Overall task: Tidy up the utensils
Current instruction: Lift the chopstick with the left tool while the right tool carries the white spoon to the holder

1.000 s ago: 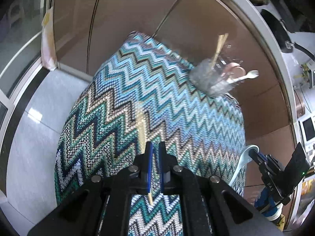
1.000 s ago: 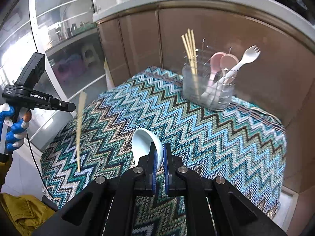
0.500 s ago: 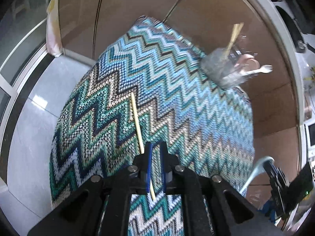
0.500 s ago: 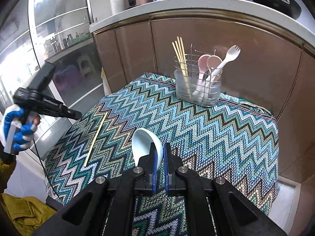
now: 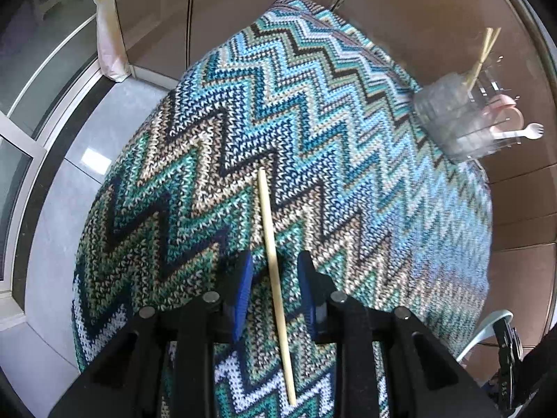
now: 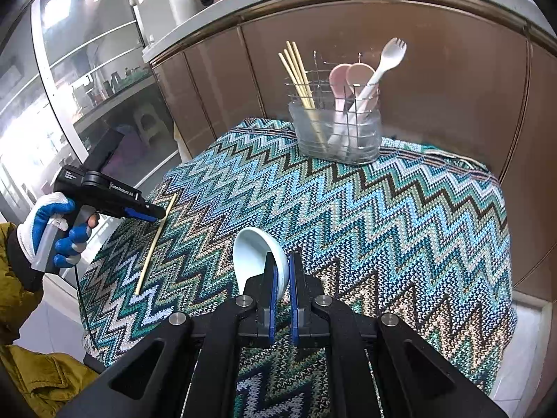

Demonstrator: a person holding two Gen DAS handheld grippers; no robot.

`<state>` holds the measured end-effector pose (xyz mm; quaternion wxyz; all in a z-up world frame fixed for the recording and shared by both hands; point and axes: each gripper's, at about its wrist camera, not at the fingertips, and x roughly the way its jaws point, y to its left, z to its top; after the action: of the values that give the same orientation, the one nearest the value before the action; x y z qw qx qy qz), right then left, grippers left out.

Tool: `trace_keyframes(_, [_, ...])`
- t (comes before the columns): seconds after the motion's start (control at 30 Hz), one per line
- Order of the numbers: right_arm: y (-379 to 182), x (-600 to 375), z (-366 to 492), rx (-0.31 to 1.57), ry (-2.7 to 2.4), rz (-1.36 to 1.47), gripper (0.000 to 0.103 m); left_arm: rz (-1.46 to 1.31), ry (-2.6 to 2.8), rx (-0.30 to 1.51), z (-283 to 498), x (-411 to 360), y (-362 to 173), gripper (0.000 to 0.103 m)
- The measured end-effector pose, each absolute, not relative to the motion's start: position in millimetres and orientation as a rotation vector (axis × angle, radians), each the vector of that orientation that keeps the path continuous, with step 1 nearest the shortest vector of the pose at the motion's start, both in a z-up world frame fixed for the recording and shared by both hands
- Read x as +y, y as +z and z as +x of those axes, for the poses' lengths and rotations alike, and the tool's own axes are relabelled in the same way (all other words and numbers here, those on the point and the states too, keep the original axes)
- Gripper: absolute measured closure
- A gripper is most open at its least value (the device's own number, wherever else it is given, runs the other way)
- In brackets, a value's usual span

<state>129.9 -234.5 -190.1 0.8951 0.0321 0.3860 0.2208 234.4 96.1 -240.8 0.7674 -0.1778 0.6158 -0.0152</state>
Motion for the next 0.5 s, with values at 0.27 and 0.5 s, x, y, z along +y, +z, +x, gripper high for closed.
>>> trace_keyframes(0.27, [-202,-242,135,0.814,0.467,0.101,0.097,-0.275,0.011,1.399,252,81,-252,0.094])
trace_keyframes(0.5, [-208,-251,134,0.810,0.464,0.137,0.097,-0.227,0.023,1.409,257,72,-253,0.098])
